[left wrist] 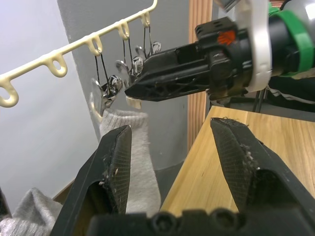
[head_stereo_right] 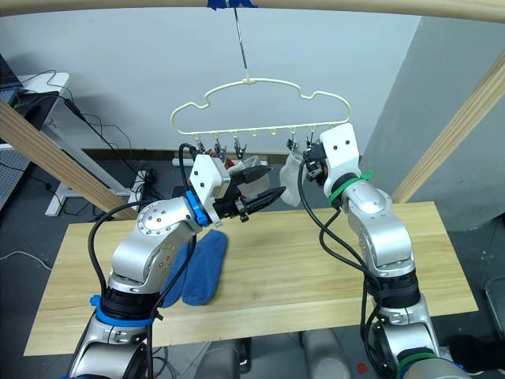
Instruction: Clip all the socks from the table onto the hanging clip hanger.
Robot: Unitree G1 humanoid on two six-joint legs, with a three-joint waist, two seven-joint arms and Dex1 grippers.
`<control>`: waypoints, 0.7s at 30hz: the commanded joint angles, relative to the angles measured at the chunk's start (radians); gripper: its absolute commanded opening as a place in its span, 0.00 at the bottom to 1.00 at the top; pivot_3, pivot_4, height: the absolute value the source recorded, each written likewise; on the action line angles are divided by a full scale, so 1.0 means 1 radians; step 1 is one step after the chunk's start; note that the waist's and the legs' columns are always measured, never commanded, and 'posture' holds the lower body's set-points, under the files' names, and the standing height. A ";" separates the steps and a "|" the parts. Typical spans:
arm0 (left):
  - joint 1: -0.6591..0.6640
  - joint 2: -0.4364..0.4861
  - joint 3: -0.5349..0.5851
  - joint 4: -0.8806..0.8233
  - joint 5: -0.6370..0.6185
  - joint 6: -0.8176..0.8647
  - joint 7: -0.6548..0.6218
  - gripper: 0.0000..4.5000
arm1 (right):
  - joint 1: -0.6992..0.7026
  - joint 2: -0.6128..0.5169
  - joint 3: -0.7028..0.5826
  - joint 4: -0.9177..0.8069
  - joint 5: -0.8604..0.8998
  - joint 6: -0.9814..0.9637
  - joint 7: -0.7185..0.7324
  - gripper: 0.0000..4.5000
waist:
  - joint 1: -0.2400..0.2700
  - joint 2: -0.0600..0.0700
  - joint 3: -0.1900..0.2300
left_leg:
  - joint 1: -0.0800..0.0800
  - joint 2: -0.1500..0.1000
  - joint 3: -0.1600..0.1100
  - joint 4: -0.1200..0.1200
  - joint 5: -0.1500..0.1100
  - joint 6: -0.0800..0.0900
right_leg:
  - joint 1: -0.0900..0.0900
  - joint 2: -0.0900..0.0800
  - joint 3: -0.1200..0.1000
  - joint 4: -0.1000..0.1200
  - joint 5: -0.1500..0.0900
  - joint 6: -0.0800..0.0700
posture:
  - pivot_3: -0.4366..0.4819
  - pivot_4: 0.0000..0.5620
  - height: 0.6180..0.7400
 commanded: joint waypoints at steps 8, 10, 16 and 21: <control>-0.016 0.006 0.000 -0.011 0.002 -0.027 -0.002 0.62 | -0.035 0.115 -0.086 -0.003 -0.010 -0.012 -0.144 0.42 | 0.000 0.000 0.000 | 0.000 0.000 0.000 0.000 0.000 0.000 | 0.000 0.000 0.000 0.000 0.000 0.000 | 0.28 0.46 1.00; -0.019 0.007 0.000 -0.010 0.002 -0.027 -0.002 0.62 | -0.045 0.147 -0.103 -0.007 -0.001 0.007 -0.168 0.42 | 0.000 0.000 0.000 | 0.000 0.000 0.000 0.000 0.000 0.000 | 0.000 0.000 0.000 0.000 0.000 0.000 | 0.28 0.46 1.00; -0.020 0.009 -0.001 -0.015 0.001 -0.023 -0.002 0.62 | -0.067 0.219 -0.113 -0.032 0.012 0.045 -0.214 0.42 | 0.000 0.000 0.000 | 0.000 0.000 0.000 0.000 0.000 0.000 | 0.000 0.000 0.000 0.000 0.000 0.000 | 0.28 0.46 1.00; -0.021 0.013 -0.001 -0.018 -0.001 -0.017 -0.001 0.62 | -0.086 0.279 -0.117 -0.045 0.015 0.064 -0.275 0.42 | 0.000 0.000 0.000 | 0.000 0.000 0.000 0.000 0.000 0.000 | 0.000 0.000 0.000 0.001 0.000 0.000 | 0.28 0.46 1.00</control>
